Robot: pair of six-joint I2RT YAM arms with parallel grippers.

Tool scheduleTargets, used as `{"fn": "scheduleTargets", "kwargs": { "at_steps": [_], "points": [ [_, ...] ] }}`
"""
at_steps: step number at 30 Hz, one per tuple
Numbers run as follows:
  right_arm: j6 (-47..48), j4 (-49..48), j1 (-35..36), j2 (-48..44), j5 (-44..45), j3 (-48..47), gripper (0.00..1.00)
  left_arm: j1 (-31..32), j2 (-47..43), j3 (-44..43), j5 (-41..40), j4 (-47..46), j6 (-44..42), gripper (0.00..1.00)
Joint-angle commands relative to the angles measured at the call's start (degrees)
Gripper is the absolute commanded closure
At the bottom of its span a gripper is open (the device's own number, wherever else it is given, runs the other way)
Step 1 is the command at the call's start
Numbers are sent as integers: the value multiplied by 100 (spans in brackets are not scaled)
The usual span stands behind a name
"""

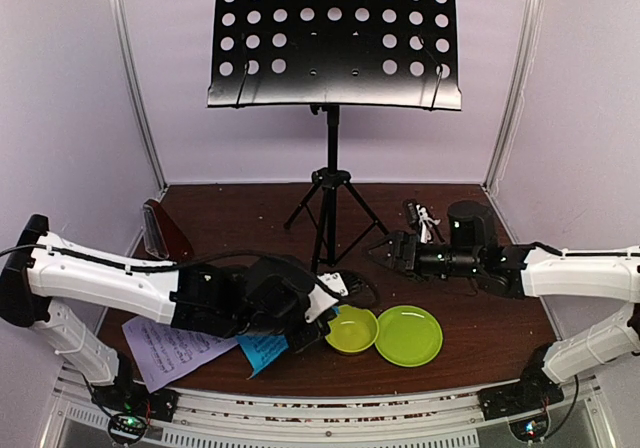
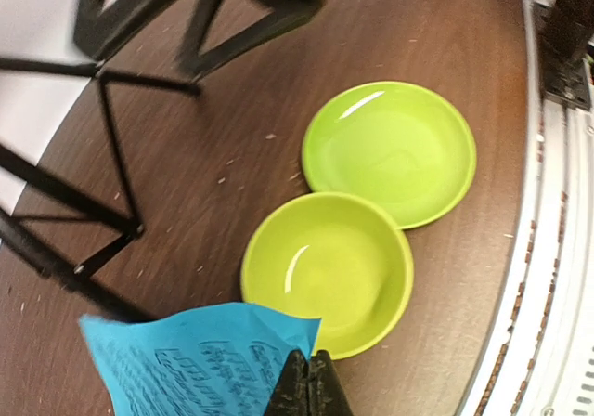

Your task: Set up the instrument practice props

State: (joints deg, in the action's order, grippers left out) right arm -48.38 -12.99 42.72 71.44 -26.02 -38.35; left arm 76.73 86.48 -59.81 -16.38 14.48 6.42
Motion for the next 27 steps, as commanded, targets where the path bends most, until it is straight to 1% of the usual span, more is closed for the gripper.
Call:
{"fn": "scheduleTargets", "kwargs": {
  "at_steps": [1,8,15,20,23,27],
  "points": [
    [-541,185,27,28,-501,15,13,235,153,-261,130,-731,-479,100],
    [-623,376,318,601,-958,-191,16,580,299,-334,335,-962,-740,100],
    [-492,477,569,1068,-1219,-523,18,654,445,-456,731,-996,-852,100],
    [-318,639,743,1413,-1279,-828,20,703,535,-561,835,-941,-1019,100],
    [-248,693,803,1598,-1274,-932,24,703,547,-609,862,-885,-1094,100],
    [-185,772,817,1767,-1251,-997,35,703,563,-637,878,-842,-1150,100]
  ]
}}
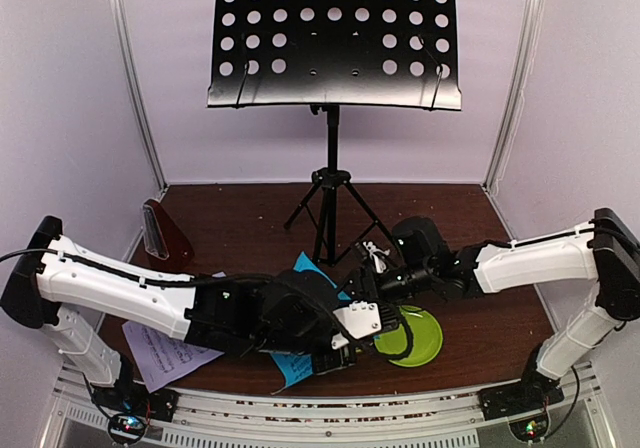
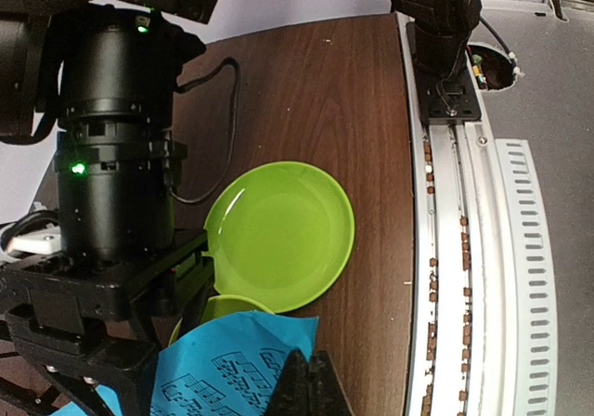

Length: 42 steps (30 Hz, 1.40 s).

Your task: Set up the instrument practice props

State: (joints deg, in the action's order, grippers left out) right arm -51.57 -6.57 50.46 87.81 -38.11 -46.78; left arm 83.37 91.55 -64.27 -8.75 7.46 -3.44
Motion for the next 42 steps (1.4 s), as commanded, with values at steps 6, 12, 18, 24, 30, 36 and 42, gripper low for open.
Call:
{"fn": "scheduleTargets", "kwargs": {
  "at_steps": [6,12,18,24,30,36,42],
  "points": [
    [130,44,48,245,-41,-171,60,39,74,-236,89,-90,-194,100],
    [111,-258,43,168,-91,-100,93,39,78,-310,-47,88,-61,96],
    [-4,-1033,39,-211,-151,232,100,-193,-330,55,171,154,218,64],
    [427,-1236,43,-780,-60,523,100,-424,-1484,1124,575,-753,356,36],
    [1204,-1711,43,-1542,-86,912,100,-604,-2428,1958,568,-1388,653,20],
    [1862,-1873,43,-2239,-224,1116,100,-857,-3090,2544,680,-1952,975,15],
    [2159,-2337,43,-2814,-339,1314,100,-927,-3587,2928,625,-2431,997,15]
  ]
}}
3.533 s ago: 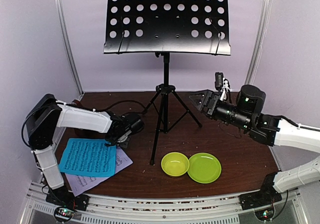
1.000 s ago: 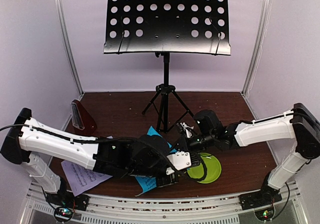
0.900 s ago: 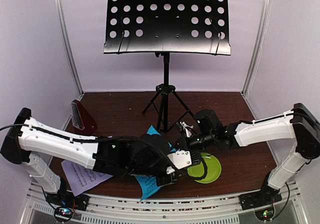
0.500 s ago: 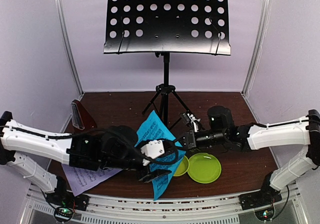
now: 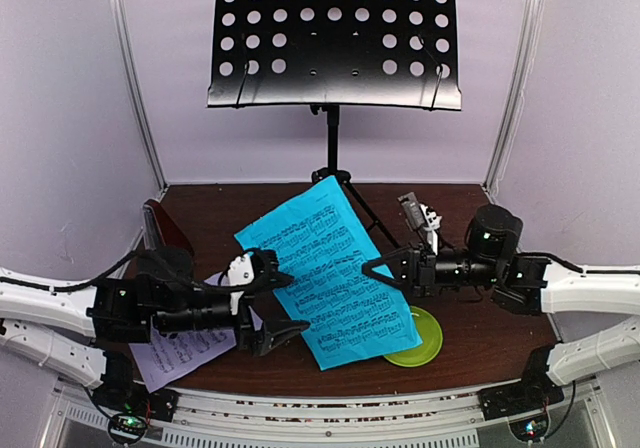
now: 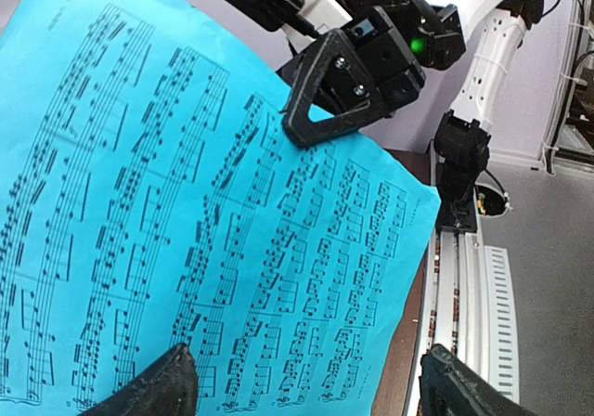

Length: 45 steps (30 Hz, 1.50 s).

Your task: Set up the instrument practice props

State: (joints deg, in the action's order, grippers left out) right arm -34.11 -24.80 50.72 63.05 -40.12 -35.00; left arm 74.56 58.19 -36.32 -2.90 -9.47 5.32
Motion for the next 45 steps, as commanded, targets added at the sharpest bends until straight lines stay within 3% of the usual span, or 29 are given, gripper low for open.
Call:
{"fn": "scheduleTargets", "kwargs": {
  "at_steps": [1,14,20,32,41,45],
  "points": [
    [461,-567,17,-425,-155,149,100,-47,-277,123,14,-685,92,15],
    [1028,-443,24,-1353,-263,-38,100,-56,-533,85,-225,-648,-13,16],
    [1068,-324,20,-1558,403,-312,100,-57,-409,-246,-483,-584,-139,16],
    [1081,-258,13,-1163,1836,-1680,100,-91,613,-2640,-2004,889,-517,20],
    [1542,142,2,-857,2654,-2707,100,-982,688,-3959,-2253,1515,-316,23],
    [1626,161,-40,-722,2996,-2986,100,-1155,805,-4490,-2808,1582,-452,23]
  ]
}}
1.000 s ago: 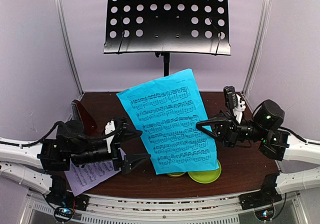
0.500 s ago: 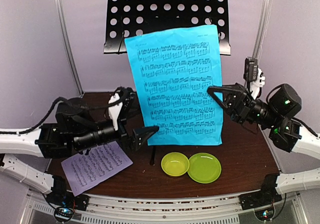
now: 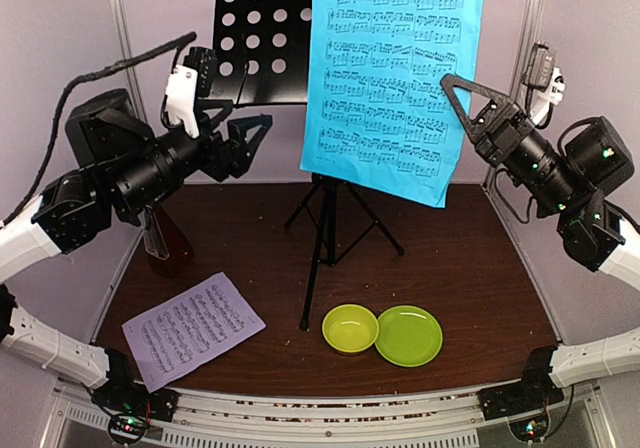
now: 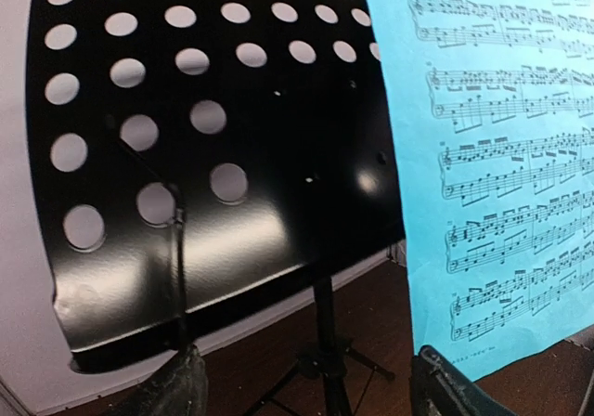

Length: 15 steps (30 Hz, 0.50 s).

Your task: Set up the instrument practice props

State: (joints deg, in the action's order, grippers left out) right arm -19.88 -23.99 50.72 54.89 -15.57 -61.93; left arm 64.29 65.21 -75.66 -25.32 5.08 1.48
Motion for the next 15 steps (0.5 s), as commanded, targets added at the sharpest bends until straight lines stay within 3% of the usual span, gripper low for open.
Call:
{"fn": "scheduleTargets", "kwargs": {
  "at_steps": [1,4,10,15],
  "points": [
    [204,59,-52,134,599,-358,100,-203,167,-663,-693,213,-64,23],
    [188,-87,-103,319,704,-510,100,-530,335,-1089,-670,406,82,23],
    [-132,-390,-337,742,710,-810,100,-1207,511,-1498,505,487,550,22],
    [-476,-650,-558,1053,530,-1045,100,-1410,783,-1825,970,571,667,21]
  ]
}}
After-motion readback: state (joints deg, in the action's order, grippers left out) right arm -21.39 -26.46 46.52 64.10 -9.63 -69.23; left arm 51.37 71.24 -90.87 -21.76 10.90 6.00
